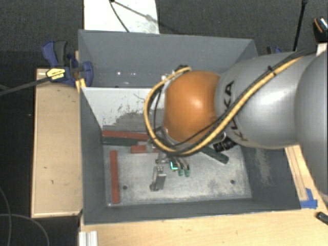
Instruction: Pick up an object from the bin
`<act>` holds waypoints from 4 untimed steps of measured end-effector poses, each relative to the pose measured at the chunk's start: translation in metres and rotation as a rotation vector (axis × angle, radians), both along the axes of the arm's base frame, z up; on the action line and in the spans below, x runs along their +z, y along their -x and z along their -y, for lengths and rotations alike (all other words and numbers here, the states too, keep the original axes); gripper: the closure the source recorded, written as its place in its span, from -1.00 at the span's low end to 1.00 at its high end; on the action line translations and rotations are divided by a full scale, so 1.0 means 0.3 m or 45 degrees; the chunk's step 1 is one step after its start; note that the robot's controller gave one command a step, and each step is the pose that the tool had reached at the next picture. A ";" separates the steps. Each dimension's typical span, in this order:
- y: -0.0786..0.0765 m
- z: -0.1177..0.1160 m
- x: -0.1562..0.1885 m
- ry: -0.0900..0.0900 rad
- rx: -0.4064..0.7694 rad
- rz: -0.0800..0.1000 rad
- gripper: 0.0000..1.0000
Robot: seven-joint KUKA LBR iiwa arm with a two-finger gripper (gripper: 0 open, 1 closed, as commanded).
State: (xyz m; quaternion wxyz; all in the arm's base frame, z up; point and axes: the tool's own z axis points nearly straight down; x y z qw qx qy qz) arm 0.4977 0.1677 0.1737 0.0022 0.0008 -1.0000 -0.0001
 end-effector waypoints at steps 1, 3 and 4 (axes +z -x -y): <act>-0.214 0.102 -0.356 0.000 0.034 0.007 -1.00; -0.269 -0.034 -0.350 0.001 -0.022 0.003 -1.00; -0.275 -0.037 -0.339 -0.003 -0.026 0.011 1.00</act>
Offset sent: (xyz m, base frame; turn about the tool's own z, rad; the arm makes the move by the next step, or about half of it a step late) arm 0.0632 -0.0286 -0.1030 -0.0294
